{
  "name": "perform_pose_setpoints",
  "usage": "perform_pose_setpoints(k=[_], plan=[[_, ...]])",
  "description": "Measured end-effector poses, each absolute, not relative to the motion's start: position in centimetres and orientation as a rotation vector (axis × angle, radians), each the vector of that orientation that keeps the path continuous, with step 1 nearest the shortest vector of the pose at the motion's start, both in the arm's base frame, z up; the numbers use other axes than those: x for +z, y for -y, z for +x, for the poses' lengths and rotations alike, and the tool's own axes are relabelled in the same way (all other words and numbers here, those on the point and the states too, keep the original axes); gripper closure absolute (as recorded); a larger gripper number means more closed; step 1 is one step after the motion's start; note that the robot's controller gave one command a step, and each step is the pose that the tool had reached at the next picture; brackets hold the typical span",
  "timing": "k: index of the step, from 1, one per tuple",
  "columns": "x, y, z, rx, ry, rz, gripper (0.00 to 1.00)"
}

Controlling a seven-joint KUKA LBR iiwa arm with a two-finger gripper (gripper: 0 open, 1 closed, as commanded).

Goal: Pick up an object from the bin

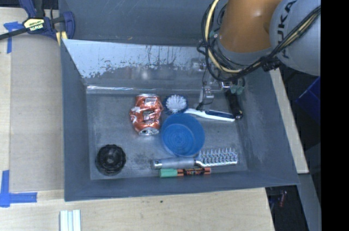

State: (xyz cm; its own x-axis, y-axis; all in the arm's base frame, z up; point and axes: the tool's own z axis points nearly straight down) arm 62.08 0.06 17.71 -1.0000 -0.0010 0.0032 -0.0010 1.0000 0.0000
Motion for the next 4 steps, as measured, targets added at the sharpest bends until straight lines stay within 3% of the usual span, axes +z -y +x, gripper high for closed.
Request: perform_pose_setpoints(k=[1, 2, 3, 4], plan=[[18.2, -0.1, 62.2, 0.0, 3.146, 0.001, 0.0], [6.8, -0.5, 61.2, 0.0, 3.122, -0.354, 0.0], [11.7, -1.1, 61.5, -0.001, 3.154, -0.09, 0.0], [10.0, 0.8, 54.1, 0.001, 3.127, -0.317, 0.0]])
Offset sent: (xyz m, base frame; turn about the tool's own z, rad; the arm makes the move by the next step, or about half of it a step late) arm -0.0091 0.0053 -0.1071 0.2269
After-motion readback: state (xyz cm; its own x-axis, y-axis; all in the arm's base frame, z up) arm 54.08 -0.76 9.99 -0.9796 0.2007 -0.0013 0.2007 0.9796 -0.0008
